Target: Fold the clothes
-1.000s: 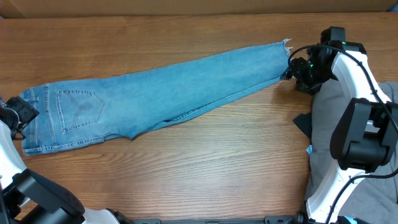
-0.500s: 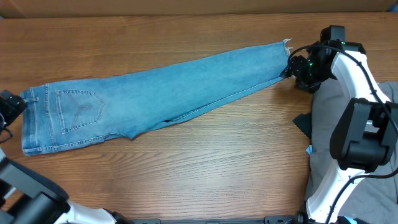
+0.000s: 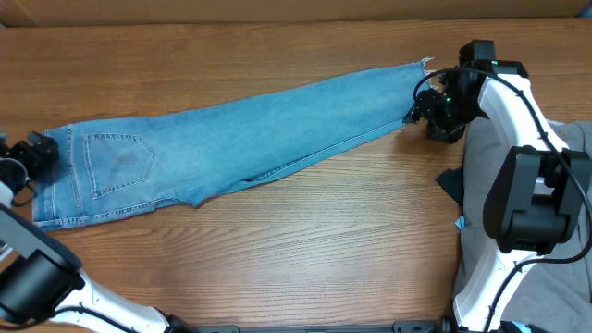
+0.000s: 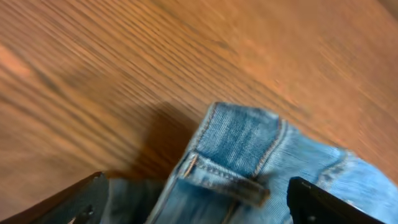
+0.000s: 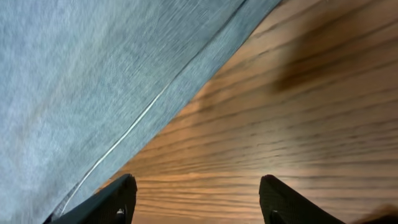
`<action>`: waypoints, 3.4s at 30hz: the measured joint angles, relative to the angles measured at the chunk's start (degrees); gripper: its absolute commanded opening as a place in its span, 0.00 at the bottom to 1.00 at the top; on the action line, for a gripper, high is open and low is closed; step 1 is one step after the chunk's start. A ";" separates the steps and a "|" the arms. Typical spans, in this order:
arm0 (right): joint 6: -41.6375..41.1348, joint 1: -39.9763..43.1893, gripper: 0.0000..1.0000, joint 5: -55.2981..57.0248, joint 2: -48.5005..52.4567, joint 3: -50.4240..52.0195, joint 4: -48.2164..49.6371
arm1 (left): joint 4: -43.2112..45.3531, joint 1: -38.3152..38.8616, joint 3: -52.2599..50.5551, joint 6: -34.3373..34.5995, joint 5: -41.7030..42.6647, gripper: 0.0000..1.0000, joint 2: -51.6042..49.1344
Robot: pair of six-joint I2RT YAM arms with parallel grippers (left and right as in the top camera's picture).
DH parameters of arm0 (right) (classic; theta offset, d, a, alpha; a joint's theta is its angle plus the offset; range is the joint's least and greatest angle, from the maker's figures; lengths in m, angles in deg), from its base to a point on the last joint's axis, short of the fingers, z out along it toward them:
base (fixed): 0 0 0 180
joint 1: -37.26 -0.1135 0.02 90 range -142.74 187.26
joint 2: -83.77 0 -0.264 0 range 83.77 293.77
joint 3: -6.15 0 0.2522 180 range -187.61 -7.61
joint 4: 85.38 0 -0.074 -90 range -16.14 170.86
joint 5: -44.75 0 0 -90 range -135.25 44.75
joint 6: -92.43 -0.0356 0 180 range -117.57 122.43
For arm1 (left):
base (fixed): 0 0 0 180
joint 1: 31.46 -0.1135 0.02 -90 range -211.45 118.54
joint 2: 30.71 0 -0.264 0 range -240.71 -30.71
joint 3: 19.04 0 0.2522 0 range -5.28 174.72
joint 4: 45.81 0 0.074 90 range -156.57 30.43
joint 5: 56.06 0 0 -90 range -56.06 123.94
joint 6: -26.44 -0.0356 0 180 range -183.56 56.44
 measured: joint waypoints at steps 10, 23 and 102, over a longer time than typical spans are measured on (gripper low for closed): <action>-0.04 -1.99 0.64 0.00 0.00 0.00 -0.87 | -6.34 1.70 1.64 -1.68 3.54 0.08 -2.99; 0.00 -1.99 0.64 0.04 0.00 0.00 1.49 | -32.96 -1.31 4.81 -1.40 -2.43 0.22 15.96; -5.07 6.12 0.04 12.04 5.68 -1.46 13.90 | -47.15 13.00 -3.06 0.39 -19.65 0.62 22.05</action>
